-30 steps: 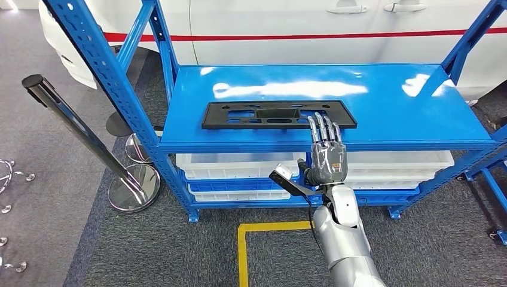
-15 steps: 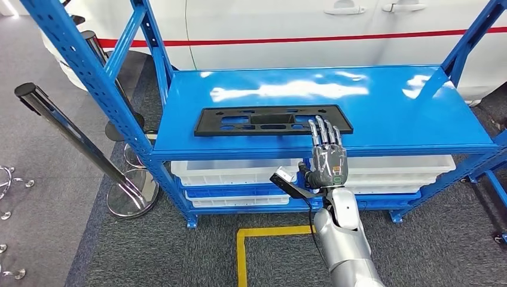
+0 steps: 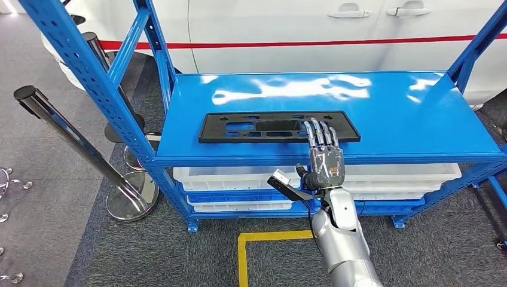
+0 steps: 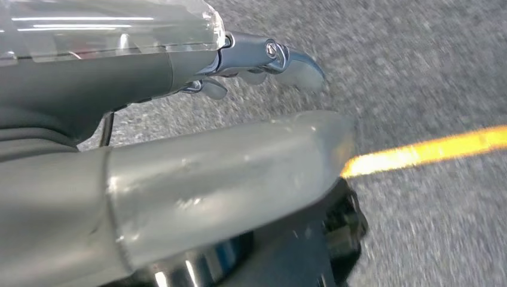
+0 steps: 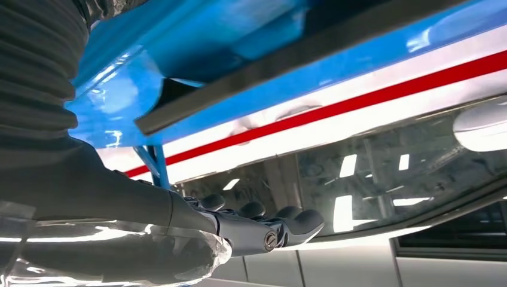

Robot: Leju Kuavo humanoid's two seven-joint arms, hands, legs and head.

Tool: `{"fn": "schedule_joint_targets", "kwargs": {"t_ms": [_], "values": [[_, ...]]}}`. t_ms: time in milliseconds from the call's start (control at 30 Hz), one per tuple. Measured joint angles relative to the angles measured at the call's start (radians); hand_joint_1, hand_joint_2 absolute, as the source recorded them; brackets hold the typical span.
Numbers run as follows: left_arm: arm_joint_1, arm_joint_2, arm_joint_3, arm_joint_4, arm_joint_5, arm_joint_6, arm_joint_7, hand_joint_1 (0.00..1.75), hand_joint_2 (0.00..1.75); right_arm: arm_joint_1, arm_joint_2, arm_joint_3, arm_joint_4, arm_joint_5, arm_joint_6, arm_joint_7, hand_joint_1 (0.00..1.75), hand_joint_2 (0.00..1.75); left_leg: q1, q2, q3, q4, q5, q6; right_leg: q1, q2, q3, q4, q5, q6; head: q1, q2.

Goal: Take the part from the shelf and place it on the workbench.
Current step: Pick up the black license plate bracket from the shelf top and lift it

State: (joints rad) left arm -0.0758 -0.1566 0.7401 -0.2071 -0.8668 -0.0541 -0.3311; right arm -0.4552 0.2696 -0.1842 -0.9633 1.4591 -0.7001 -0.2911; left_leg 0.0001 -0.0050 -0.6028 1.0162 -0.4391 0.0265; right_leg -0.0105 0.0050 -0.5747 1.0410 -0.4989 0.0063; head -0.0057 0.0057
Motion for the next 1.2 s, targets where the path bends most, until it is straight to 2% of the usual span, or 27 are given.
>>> {"fn": "schedule_joint_targets", "kwargs": {"t_ms": [67, 133, 167, 200, 233, 300, 333, 367, 467, 533, 567, 633, 667, 700, 733, 767, 800, 833, 867, 933, 1000, 1067, 1100, 1167, 1200], "values": [[0.0, 0.0, 0.001, 0.0, 0.0, 0.0, 0.0, 0.0, 0.0, -0.002, 0.0, 0.001, -0.001, 0.0, 0.0, 0.0, 0.0, 1.75, 0.004, 0.001, 0.012, -0.013, 0.001, 0.01, -0.001, 0.0, -0.029, 0.064, -0.034, 0.007, 0.0, 0.0], [-0.002, 0.0, 0.001, 0.0, 0.0, 0.0, 0.0, 0.0, 0.0, 0.0, 0.0, 0.001, 0.001, 0.0, 0.0, 0.0, 0.0, 1.75, 0.003, 0.002, 0.016, -0.012, -0.004, 0.017, -0.002, 0.0, -0.1, 0.19, -0.079, 0.01, 0.0, 0.0], [-0.002, 0.0, 0.001, 0.0, 0.0, 0.0, 0.0, 0.0, 0.0, 0.003, 0.0, 0.001, 0.002, 0.0, 0.0, 0.0, 0.0, 1.75, 0.002, 0.001, 0.018, -0.011, -0.008, 0.019, -0.003, 0.0, -0.134, 0.24, -0.089, 0.012, 0.0, 0.0], [-0.001, 0.0, 0.001, 0.0, 0.0, 0.0, 0.0, 0.0, 0.0, 0.005, 0.0, 0.001, 0.003, 0.0, 0.0, 0.0, 0.0, 1.75, 0.002, 0.001, 0.022, -0.01, -0.012, 0.019, -0.003, 0.0, -0.152, 0.259, -0.079, 0.013, 0.0, 0.0], [0.0, 0.0, 0.001, 0.0, 0.0, 0.0, 0.0, 0.0, 0.0, 0.006, -0.001, 0.001, 0.004, 0.0, 0.0, 0.0, 0.0, 1.75, 0.002, 0.001, 0.027, -0.007, -0.017, 0.019, -0.004, -0.001, -0.151, 0.24, -0.051, 0.014, 0.0, 0.0], [0.001, -0.001, 0.002, 0.0, 0.0, 0.0, 0.0, 0.0, 0.0, 0.006, -0.001, 0.001, 0.006, 0.0, 0.0, 0.0, 0.0, 1.75, 0.002, 0.0, 0.038, -0.001, -0.031, 0.014, -0.005, -0.003, -0.106, 0.125, 0.025, 0.012, 0.0, 0.0], [0.0, -0.001, 0.002, 0.0, 0.0, 0.0, 0.0, 0.0, 0.0, 0.005, -0.001, 0.001, 0.006, 0.0, 0.0, 0.0, 0.0, 1.75, 0.001, -0.001, 0.041, 0.005, -0.038, 0.009, -0.004, -0.004, -0.081, 0.068, 0.047, 0.01, 0.0, 0.0], [-0.001, -0.001, 0.002, 0.0, 0.0, 0.0, 0.0, 0.0, 0.0, 0.004, 0.0, 0.001, 0.006, 0.0, 0.0, 0.0, 0.0, 1.75, -0.001, -0.001, 0.041, 0.008, -0.043, 0.004, -0.002, -0.004, -0.065, 0.032, 0.055, 0.007, 0.0, 0.0], [-0.002, -0.001, 0.002, 0.0, 0.0, 0.0, 0.0, 0.0, 0.0, 0.004, 0.0, 0.001, 0.006, 0.0, 0.0, 0.002, 0.0, 1.75, -0.001, -0.001, 0.039, 0.008, -0.05, -0.011, 0.001, 0.001, -0.055, 0.01, 0.047, -0.006, 0.0, 0.0], [-0.002, 0.0, 0.003, 0.0, 0.0, 0.001, -0.001, 0.0, 0.0, 0.003, 0.0, 0.002, 0.005, -0.001, 0.0, 0.004, 0.0, 1.75, 0.002, 0.001, 0.031, 0.036, -0.07, -0.021, -0.002, 0.001, -0.045, 0.001, 0.046, -0.017, 0.0, 0.0], [-0.002, 0.0, 0.004, 0.0, 0.001, 0.001, -0.001, 0.0, 0.0, 0.003, 0.0, 0.002, 0.005, -0.001, 0.0, 0.006, 0.0, 1.75, 0.003, 0.001, 0.013, 0.076, -0.091, -0.025, -0.003, 0.0, -0.039, -0.003, 0.044, -0.022, 0.0, 0.0], [-0.002, 0.0, 0.006, 0.0, 0.001, 0.001, -0.001, 0.0, 0.0, 0.003, 0.0, 0.004, 0.006, 0.0, 0.0, 0.009, 0.0, 1.75, 0.005, 0.001, -0.053, 0.2, -0.14, -0.032, -0.001, -0.002, -0.031, -0.004, 0.039, -0.029, 0.0, 0.0], [-0.001, 0.0, 0.006, 0.0, 0.001, 0.001, -0.001, 0.0, 0.0, 0.003, 0.0, 0.005, 0.007, 0.0, 0.0, 0.01, 0.0, 1.75, 0.007, 0.001, -0.088, 0.256, -0.154, -0.034, 0.0, -0.003, -0.028, -0.004, 0.036, -0.031, 0.0, 0.0], [0.0, -0.001, 0.007, 0.0, 0.001, 0.001, -0.001, 0.0, 0.0, 0.004, 0.0, 0.006, 0.008, 0.002, 0.0, 0.012, 0.0, 1.75, 0.007, 0.001, -0.11, 0.283, -0.15, -0.035, 0.001, -0.002, -0.025, -0.004, 0.032, -0.032, 0.0, 0.0], [0.001, -0.001, 0.008, 0.0, 0.001, 0.001, -0.001, 0.0, 0.0, 0.004, 0.0, 0.007, 0.009, 0.004, 0.0, 0.015, 0.0, 1.75, 0.008, 0.001, -0.114, 0.273, -0.126, -0.034, 0.001, -0.001, -0.02, -0.004, 0.029, -0.032, 0.0, 0.0], [0.001, -0.001, 0.008, 0.0, 0.001, 0.001, -0.001, 0.0, 0.0, 0.005, 0.0, 0.008, 0.01, 0.006, 0.0, 0.017, 0.0, 1.75, 0.008, 0.001, -0.099, 0.226, -0.086, -0.031, 0.002, 0.0, -0.014, -0.004, 0.024, -0.031, 0.0, 0.0], [0.001, -0.001, 0.009, 0.0, 0.001, 0.001, -0.001, 0.0, 0.0, 0.005, 0.0, 0.01, 0.01, 0.01, 0.0, 0.021, 0.0, 1.75, 0.007, 0.001, -0.073, 0.156, -0.042, -0.026, 0.002, 0.001, -0.006, -0.004, 0.019, -0.029, 0.0, 0.0], [0.0, 0.0, 0.01, 0.0, 0.001, 0.001, -0.001, 0.0, 0.0, 0.005, 0.0, 0.012, 0.011, 0.012, 0.0, 0.025, 0.0, 1.75, 0.003, 0.001, -0.046, 0.095, -0.011, -0.02, 0.003, 0.001, -0.001, -0.004, 0.014, -0.026, 0.0, 0.0], [-0.001, 0.0, 0.01, 0.0, 0.001, 0.001, -0.001, 0.0, 0.0, 0.004, 0.0, 0.014, 0.011, 0.015, 0.0, 0.029, 0.0, 1.75, 0.0, 0.001, -0.025, 0.047, 0.004, -0.014, 0.004, 0.002, 0.002, -0.004, 0.011, -0.022, 0.0, 0.0], [-0.003, 0.001, 0.011, 0.0, 0.002, 0.002, -0.001, 0.0, 0.0, 0.006, 0.0, 0.016, 0.013, 0.016, 0.0, 0.036, 0.0, 1.75, -0.007, 0.0, -0.009, 0.015, 0.002, -0.005, 0.004, 0.001, 0.002, -0.005, 0.008, -0.013, 0.0, 0.0], [-0.002, 0.002, 0.012, 0.0, 0.002, 0.003, -0.001, 0.0, 0.0, 0.008, 0.0, 0.02, 0.014, 0.016, 0.0, 0.038, 0.0, 1.75, -0.005, 0.0, -0.002, 0.002, 0.002, 0.002, 0.002, 0.0, 0.004, -0.006, 0.004, -0.002, 0.0, 0.0], [-0.002, 0.002, 0.012, 0.0, 0.003, 0.003, -0.002, 0.0, 0.0, 0.008, -0.001, 0.023, 0.014, 0.014, 0.0, 0.039, 0.0, 1.75, 0.0, 0.002, 0.012, -0.015, 0.004, 0.011, 0.003, -0.002, -0.015, 0.04, -0.023, 0.007, 0.0, 0.0], [-0.002, 0.001, 0.012, 0.0, 0.003, 0.003, -0.002, 0.0, 0.0, 0.009, -0.001, 0.024, 0.013, 0.013, 0.0, 0.04, 0.0, 1.75, 0.002, 0.003, 0.018, -0.02, 0.003, 0.015, 0.003, -0.003, -0.042, 0.093, -0.047, 0.01, 0.0, 0.0], [-0.004, 0.001, 0.013, 0.0, 0.003, 0.004, -0.002, 0.0, 0.0, 0.016, -0.003, 0.024, 0.014, 0.012, 0.0, 0.043, 0.0, 1.75, 0.002, 0.003, 0.025, -0.02, -0.004, 0.02, 0.003, -0.003, -0.117, 0.219, -0.09, 0.014, 0.0, 0.0], [-0.004, 0.001, 0.013, 0.0, 0.003, 0.004, -0.002, 0.0, 0.0, 0.021, -0.004, 0.024, 0.014, 0.011, 0.0, 0.045, 0.0, 1.75, 0.002, 0.003, 0.029, -0.019, -0.008, 0.021, 0.001, -0.003, -0.145, 0.258, -0.092, 0.015, 0.0, 0.0]]}}
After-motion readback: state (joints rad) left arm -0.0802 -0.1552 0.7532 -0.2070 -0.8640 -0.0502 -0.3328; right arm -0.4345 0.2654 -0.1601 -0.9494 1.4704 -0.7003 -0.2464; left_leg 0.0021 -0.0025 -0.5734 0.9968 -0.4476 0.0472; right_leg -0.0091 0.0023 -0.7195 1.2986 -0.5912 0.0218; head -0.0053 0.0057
